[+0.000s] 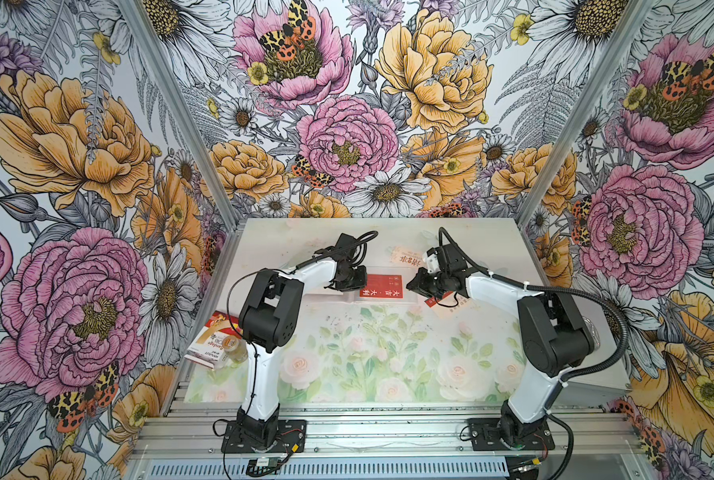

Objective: Place the photos into the photo albums
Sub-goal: Turn the page of the photo album at the center of the board.

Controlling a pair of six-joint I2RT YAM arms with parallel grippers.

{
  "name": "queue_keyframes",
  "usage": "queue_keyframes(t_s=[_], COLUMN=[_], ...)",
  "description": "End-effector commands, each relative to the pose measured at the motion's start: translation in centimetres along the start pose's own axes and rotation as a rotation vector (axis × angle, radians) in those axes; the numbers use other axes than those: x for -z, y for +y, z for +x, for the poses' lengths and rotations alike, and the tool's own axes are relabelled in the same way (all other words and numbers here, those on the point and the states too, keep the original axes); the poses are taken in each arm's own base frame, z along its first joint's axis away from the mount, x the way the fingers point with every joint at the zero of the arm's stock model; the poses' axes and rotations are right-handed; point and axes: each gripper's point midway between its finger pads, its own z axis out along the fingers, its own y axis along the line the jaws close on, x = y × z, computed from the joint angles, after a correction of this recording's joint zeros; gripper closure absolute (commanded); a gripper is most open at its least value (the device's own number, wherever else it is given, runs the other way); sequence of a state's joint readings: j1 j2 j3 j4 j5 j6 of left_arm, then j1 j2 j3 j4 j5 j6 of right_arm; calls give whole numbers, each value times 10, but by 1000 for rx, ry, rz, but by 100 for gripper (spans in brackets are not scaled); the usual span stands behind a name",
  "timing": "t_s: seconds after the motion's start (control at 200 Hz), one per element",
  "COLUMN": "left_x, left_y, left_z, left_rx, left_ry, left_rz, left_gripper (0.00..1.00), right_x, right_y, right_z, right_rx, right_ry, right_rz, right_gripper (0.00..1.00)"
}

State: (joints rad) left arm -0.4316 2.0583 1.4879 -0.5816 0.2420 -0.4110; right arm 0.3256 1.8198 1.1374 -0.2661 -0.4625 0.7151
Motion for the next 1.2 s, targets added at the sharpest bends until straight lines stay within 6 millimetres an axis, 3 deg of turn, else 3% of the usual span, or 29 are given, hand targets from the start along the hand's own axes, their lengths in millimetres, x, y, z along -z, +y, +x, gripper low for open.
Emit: queue_keyframes(t_s=[0.0,0.235,0.54,0.806,1.031,1.196], left_x=[31,34,7,-13,-22,-21], left_y=[-6,-9,-2,7,11,11], left_z=[-10,-7,-7,4,9,9], left_rx=[-30,-50,-50,-41,-35,-37], left_ry=[-64,-54,-9,40,61,61], left_rz=[-9,-37,-48,-64,-72,-72], left_gripper=[85,82,82,82,83,83], right_x=[-9,-17,-32,-37,-41,-40], right_y=[-7,-16,-25,-23,-16,-24], right_z=[-13,-20,-15,-14,-16,-16], right_rx=[20,15,1,-6,-3,-8], right_ry=[-20,-30,13,35,46,35], right_rz=[42,76,74,54,28,57], right_gripper=[83,78,75,75,75,75])
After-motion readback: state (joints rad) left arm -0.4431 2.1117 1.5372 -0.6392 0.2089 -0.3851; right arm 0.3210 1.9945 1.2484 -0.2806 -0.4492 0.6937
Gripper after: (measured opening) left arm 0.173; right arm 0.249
